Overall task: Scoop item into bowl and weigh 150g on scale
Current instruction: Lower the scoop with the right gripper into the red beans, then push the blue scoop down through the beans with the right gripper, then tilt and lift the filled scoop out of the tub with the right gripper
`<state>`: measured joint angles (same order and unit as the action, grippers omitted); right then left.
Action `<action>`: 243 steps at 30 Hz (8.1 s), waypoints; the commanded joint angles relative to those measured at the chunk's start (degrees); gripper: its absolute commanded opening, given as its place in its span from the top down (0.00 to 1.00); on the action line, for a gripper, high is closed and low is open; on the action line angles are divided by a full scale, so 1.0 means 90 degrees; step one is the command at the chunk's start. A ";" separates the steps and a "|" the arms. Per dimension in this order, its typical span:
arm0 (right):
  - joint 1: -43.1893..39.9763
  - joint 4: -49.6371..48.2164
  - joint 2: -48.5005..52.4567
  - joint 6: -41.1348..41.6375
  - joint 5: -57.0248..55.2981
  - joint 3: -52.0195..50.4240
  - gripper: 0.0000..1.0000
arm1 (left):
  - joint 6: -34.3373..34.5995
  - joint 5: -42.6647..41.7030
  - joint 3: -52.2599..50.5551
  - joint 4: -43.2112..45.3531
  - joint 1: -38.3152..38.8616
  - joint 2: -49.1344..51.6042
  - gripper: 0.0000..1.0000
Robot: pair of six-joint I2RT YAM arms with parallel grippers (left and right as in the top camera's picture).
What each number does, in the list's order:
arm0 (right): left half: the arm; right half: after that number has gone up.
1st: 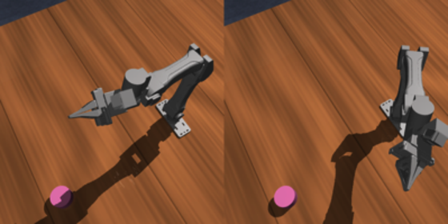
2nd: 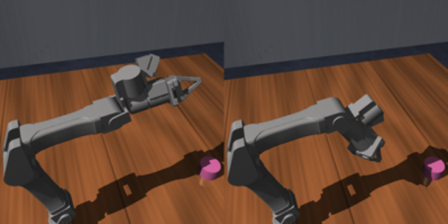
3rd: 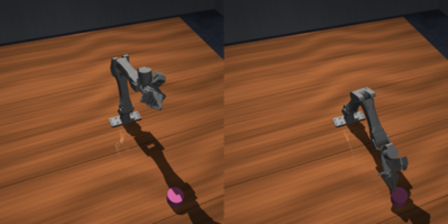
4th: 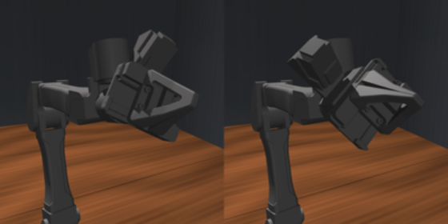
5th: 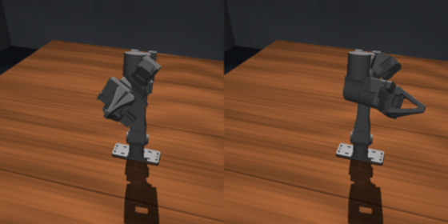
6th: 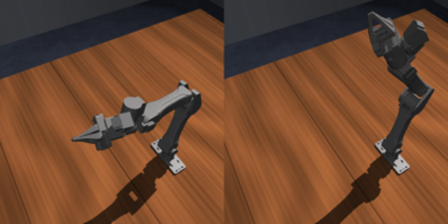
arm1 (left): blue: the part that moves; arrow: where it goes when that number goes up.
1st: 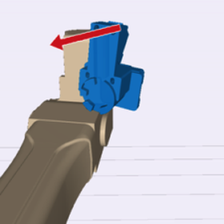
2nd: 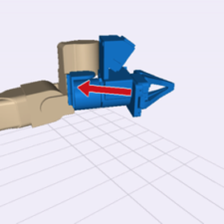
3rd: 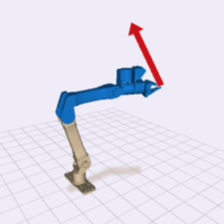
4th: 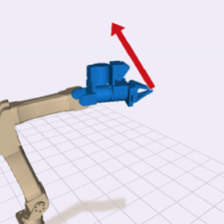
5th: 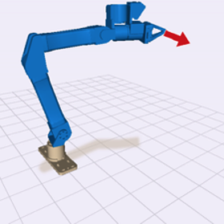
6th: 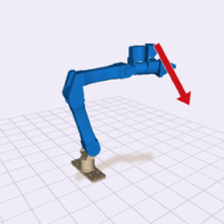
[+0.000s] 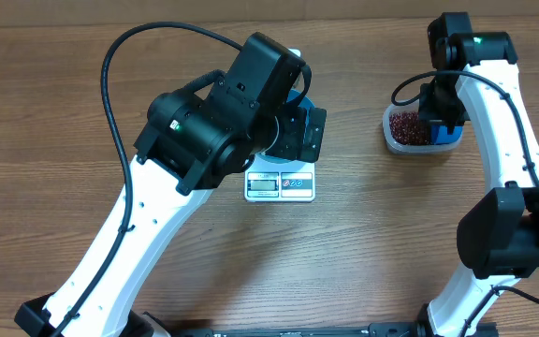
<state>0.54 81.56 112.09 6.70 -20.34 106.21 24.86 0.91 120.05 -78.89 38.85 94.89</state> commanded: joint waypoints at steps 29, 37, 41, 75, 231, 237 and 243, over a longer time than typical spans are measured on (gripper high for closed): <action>0.0665 -0.0027 0.0017 0.0231 -0.1069 0.0160 0.96 | -0.0124 0.0087 0.0097 0.0002 -0.0029 0.0051 0.00; 0.0665 0.0034 0.0075 0.0277 -0.1020 0.0109 0.96 | -0.0124 0.0092 0.0095 0.0002 -0.0029 0.0049 0.00; 0.0668 0.0032 0.0236 0.0277 -0.0971 0.0109 0.96 | -0.0124 0.0117 0.0095 0.0005 -0.0029 0.0051 0.00; 0.0697 0.0194 0.0527 0.0177 -0.0539 0.0100 0.96 | -0.0126 0.0185 0.0095 0.0005 -0.0029 0.0051 0.01; -0.2650 0.1243 0.0418 -0.1877 0.6042 -0.0886 0.96 | -0.0124 0.0180 0.0095 -0.0155 -0.0029 0.0049 0.01; -0.2773 0.1367 0.0415 -0.2438 0.6851 -0.0889 0.96 | -0.0121 0.0177 0.0097 -0.0160 -0.0029 0.0051 0.01; -0.2883 0.1642 0.0418 -0.3143 0.7395 -0.0889 0.96 | -0.0121 0.0177 0.0095 -0.0155 -0.0029 0.0049 0.01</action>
<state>-24.71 95.83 116.84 -16.78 41.32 98.76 24.86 1.80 120.05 -80.55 38.85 94.89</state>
